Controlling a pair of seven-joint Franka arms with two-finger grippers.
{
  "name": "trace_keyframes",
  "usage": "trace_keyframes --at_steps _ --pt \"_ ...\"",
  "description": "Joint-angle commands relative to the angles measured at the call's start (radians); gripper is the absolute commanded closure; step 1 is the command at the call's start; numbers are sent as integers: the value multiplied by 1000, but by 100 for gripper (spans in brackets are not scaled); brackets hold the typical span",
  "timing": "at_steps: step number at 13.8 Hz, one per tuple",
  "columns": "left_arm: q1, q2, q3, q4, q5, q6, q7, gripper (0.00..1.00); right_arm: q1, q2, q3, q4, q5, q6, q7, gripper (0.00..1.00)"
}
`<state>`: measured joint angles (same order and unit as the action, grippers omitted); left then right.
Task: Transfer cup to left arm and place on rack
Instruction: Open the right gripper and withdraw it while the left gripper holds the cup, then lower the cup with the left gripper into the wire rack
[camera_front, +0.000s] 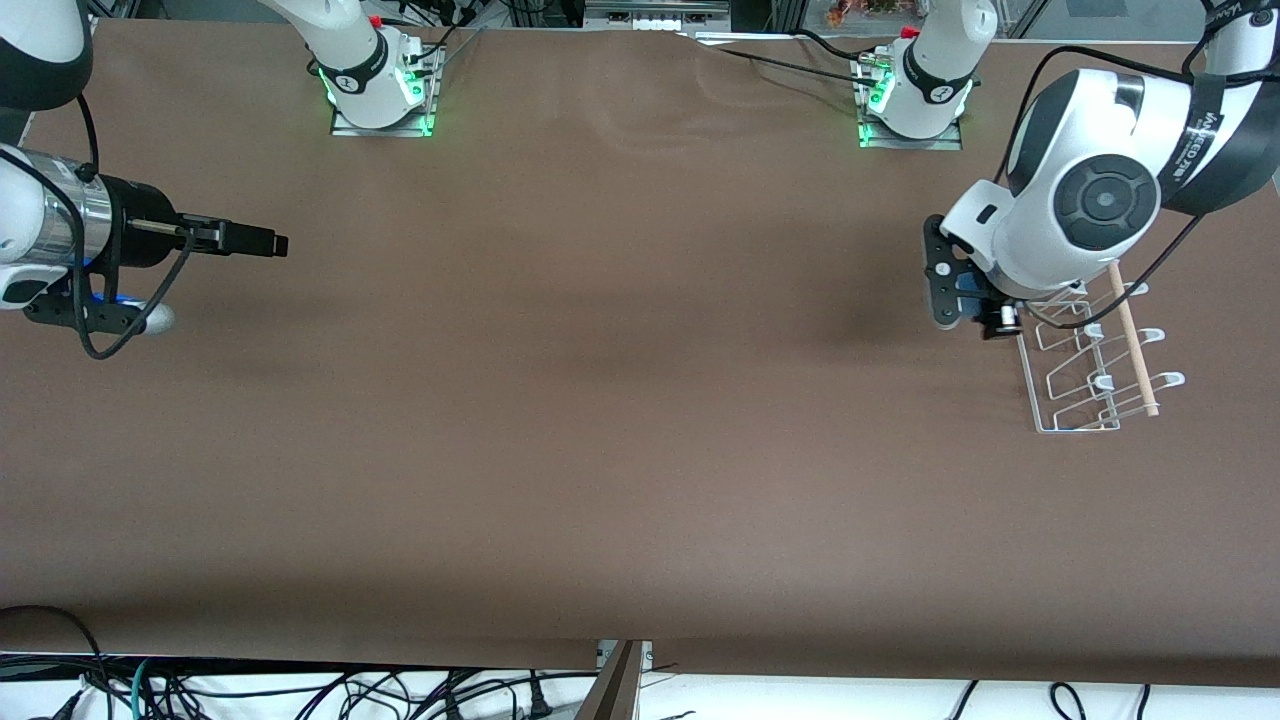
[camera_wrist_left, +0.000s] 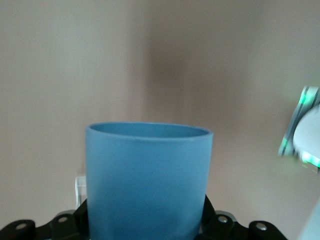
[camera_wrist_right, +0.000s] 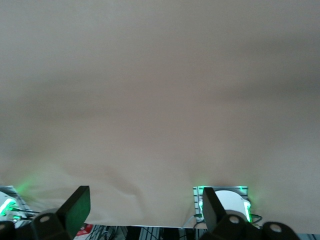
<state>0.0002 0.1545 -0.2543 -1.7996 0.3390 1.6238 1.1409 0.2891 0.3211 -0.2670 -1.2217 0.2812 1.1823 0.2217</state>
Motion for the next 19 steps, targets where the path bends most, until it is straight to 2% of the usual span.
trace_keyframes --at_steps 1,2,3,5,6,7,8,11,13,15,19 --pt "-9 35 -14 19 231 -82 -148 93 -5 -136 32 -198 -62 104 -44 1" --pt "-12 46 -14 19 305 -93 -189 93 -14 -190 54 -287 -66 164 -51 1" --pt "-16 68 -16 20 392 -97 -226 93 -63 -224 104 -345 -89 210 -51 1" --pt "-48 156 -16 20 600 -171 -295 93 -227 -250 291 -398 -151 265 -51 1" --pt "-51 212 -16 20 709 -224 -329 94 -267 -269 333 -427 -187 301 -51 1" --pt "-51 247 -16 13 780 -260 -337 97 -269 -289 334 -464 -226 348 -51 1" --pt "-54 272 -16 10 804 -274 -340 99 -274 -313 334 -508 -252 399 -53 1" --pt "-43 309 -16 6 931 -268 -348 99 -292 -349 330 -584 -286 510 -81 1" --pt "-39 329 -16 -19 983 -266 -381 100 -292 -350 305 -567 -289 508 -90 1" --pt "-34 342 -16 -69 1020 -265 -476 100 -285 -349 295 -536 -352 476 -110 1" --pt "-28 358 -14 -148 1101 -246 -601 100 -259 -329 270 -440 -352 361 -160 1"
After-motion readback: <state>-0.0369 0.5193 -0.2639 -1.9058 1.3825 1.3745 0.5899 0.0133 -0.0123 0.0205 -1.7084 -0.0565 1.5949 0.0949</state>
